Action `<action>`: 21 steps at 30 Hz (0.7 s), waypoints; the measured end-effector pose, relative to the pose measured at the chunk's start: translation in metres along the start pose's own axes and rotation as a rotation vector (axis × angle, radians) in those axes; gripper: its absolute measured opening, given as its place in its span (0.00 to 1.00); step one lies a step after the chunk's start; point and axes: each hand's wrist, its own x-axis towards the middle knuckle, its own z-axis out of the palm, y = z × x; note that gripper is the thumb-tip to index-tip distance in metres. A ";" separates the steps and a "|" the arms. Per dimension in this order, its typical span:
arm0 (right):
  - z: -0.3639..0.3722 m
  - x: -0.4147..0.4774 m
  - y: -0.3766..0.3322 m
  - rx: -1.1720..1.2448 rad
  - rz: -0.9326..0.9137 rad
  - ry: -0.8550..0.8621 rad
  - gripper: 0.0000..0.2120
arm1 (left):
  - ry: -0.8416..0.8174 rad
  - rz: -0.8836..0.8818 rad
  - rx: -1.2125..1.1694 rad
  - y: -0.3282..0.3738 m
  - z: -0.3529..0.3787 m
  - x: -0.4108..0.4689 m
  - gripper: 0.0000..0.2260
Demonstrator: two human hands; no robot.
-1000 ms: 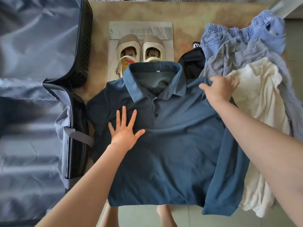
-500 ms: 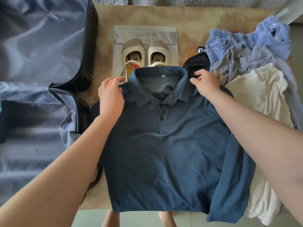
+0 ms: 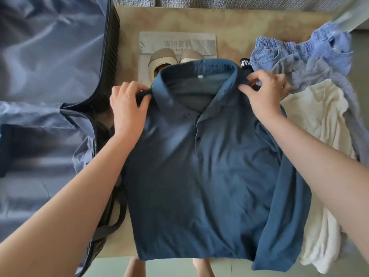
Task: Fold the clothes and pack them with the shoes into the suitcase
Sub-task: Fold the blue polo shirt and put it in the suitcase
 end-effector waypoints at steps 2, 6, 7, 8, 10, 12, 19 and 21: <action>0.002 0.004 -0.005 0.019 0.020 0.029 0.11 | 0.012 -0.056 0.010 0.004 0.001 0.009 0.08; 0.020 0.007 -0.005 0.033 0.097 -0.044 0.11 | -0.078 -0.184 0.051 0.007 0.013 0.014 0.11; 0.024 0.005 -0.003 0.044 0.134 -0.101 0.14 | -0.099 -0.197 0.056 0.008 0.016 0.012 0.12; 0.026 0.001 -0.001 0.054 0.167 -0.157 0.16 | -0.106 -0.193 0.063 0.008 0.017 0.009 0.13; 0.024 -0.013 0.007 0.056 0.182 -0.213 0.18 | -0.089 -0.152 0.070 0.009 0.019 -0.001 0.16; 0.017 -0.032 0.020 0.055 0.165 -0.210 0.17 | -0.061 -0.109 0.048 0.012 0.019 -0.018 0.17; -0.031 -0.129 0.087 0.050 0.060 -0.097 0.17 | -0.066 -0.062 -0.074 0.038 0.027 -0.111 0.15; -0.047 -0.164 0.105 -0.030 0.089 -0.053 0.20 | -0.152 -0.058 -0.101 0.048 0.033 -0.143 0.14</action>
